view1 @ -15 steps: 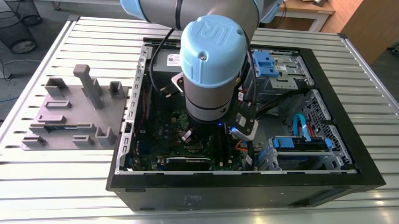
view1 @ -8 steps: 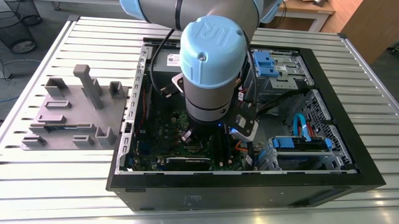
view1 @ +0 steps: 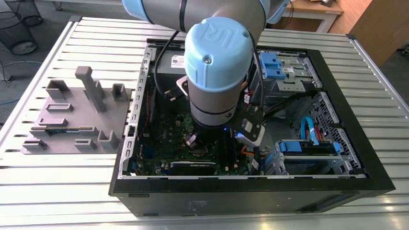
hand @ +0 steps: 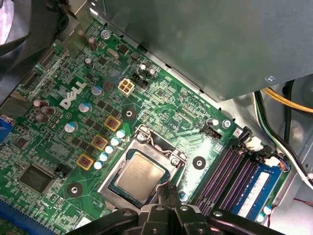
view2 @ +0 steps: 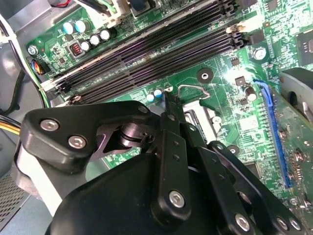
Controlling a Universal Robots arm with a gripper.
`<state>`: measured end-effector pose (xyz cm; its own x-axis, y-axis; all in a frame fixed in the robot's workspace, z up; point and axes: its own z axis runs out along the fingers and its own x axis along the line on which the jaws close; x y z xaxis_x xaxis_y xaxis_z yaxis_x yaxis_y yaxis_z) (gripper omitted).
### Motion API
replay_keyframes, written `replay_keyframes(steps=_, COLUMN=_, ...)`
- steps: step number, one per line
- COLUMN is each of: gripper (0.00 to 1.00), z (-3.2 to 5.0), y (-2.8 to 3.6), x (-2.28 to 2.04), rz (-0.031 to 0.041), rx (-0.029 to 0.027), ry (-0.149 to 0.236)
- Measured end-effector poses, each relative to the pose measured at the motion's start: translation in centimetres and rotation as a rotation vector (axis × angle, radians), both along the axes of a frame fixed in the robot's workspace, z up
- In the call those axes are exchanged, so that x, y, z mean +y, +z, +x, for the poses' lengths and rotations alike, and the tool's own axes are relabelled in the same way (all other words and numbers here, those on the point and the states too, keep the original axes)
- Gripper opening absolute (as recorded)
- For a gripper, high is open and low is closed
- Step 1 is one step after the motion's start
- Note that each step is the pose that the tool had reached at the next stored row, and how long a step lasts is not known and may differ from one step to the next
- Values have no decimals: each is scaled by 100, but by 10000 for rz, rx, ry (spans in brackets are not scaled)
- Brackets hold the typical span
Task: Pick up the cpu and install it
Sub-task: 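Install the first cpu locking lever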
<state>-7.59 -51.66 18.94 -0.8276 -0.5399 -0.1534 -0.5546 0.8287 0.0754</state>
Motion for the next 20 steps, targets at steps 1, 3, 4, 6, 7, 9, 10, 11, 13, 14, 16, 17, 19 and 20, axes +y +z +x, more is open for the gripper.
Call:
replay_keyframes(steps=1, gripper=11, z=0, y=0, x=-3, rz=0, rx=0, ry=-4)
replay_keyframes(steps=3, gripper=11, z=0, y=0, x=-9, rz=0, rx=0, ry=-11)
replay_keyframes(steps=4, gripper=11, z=0, y=0, x=-12, rz=0, rx=0, ry=-14)
replay_keyframes(steps=6, gripper=11, z=0, y=0, x=-19, rz=0, rx=0, ry=-18)
replay_keyframes(steps=7, gripper=11, z=0, y=0, x=-23, rz=0, rx=0, ry=-22)
replay_keyframes(steps=9, gripper=11, z=0, y=0, x=-31, rz=0, rx=0, ry=-29)
replay_keyframes(steps=10, gripper=11, z=0, y=1, x=-33, rz=-2, rx=0, ry=-31)
replay_keyframes(steps=11, gripper=11, z=0, y=1, x=-33, rz=-2, rx=0, ry=-32)
replay_keyframes(steps=13, gripper=11, z=0, y=1, x=-33, rz=-2, rx=0, ry=-32)
replay_keyframes(steps=14, gripper=11, z=0, y=0, x=-33, rz=-1, rx=0, ry=-32)
replay_keyframes(steps=16, gripper=11, z=0, y=0, x=-33, rz=-1, rx=0, ry=-32)
replay_keyframes(steps=17, gripper=11, z=0, y=-1, x=-33, rz=-1, rx=0, ry=-32)
replay_keyframes(steps=19, gripper=11, z=0, y=-4, x=-34, rz=-3, rx=1, ry=-32)
replay_keyframes(steps=20, gripper=11, z=0, y=-4, x=-34, rz=-4, rx=1, ry=-32)
